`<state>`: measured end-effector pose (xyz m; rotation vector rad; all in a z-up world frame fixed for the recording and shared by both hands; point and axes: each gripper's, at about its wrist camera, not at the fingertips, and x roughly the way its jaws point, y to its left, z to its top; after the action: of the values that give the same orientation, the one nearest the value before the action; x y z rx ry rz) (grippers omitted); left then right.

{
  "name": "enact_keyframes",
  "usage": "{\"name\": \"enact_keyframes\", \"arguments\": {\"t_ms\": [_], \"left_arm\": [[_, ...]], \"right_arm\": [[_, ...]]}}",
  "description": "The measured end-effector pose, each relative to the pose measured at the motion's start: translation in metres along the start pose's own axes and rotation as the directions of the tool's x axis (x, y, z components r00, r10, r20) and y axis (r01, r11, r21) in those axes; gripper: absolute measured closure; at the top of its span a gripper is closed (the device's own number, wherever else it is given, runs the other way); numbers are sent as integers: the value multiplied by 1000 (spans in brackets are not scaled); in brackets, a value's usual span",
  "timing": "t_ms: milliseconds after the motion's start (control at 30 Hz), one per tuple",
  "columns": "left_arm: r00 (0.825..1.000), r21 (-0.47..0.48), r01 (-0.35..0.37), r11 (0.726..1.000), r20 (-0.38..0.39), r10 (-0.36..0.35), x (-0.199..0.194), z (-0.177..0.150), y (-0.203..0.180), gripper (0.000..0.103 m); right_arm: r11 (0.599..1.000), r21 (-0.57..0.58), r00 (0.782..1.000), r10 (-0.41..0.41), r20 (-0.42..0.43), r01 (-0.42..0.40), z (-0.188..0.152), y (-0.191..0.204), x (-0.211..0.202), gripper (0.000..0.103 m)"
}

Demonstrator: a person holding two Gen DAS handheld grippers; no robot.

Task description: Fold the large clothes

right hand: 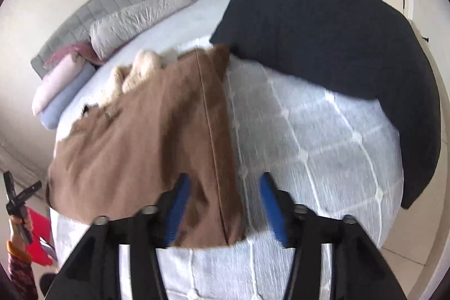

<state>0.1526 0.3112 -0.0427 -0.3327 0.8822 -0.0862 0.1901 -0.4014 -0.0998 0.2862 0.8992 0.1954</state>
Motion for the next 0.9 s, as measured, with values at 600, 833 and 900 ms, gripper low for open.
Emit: {"name": "enact_keyframes", "arguments": {"t_ms": [600,833,900], "left_arm": [[998,-211,28,977,62,-15,71,39,-13,95],[945,-128,106,986,321,-60,14,45,-28,96],[939,-136,106,985,340,-54,15,54,-29,96]], "right_arm": [[999,19,999,-38,23,38,59,32,105,90],[989,-103,958,-74,278,106,59,61,49,92],[987,-116,946,-73,315,115,68,66,43,92]]}}
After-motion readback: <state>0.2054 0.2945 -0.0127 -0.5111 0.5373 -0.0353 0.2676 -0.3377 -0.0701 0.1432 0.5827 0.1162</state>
